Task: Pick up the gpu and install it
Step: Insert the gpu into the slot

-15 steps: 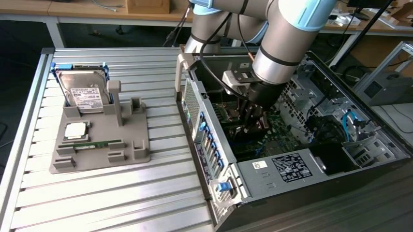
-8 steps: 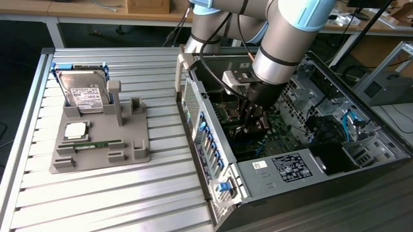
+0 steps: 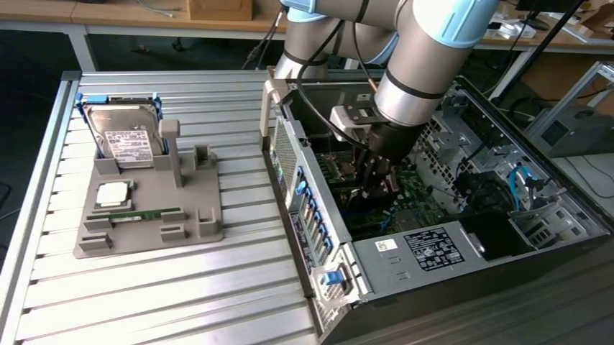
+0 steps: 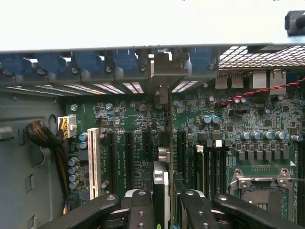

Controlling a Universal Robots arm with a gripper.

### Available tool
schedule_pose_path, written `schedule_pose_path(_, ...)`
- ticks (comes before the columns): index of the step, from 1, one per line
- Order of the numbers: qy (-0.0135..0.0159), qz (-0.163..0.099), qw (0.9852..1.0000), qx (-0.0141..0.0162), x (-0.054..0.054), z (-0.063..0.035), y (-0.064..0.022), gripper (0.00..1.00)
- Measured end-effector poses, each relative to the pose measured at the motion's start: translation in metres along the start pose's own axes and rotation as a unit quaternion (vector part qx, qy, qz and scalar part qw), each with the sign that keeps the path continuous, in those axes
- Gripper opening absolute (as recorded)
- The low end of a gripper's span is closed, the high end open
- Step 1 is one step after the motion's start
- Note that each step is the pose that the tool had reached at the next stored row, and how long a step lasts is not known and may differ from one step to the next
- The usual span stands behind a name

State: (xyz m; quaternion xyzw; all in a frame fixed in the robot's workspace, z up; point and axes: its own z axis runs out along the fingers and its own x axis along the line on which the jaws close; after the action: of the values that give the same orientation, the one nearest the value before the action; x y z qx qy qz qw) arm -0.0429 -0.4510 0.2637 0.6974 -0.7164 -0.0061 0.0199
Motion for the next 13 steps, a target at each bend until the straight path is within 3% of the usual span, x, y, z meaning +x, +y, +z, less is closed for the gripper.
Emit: schedule_pose_path(13,0.0002,-0.001,1.0000,0.0000,-0.0007,0.0018,0.0000,0.27)
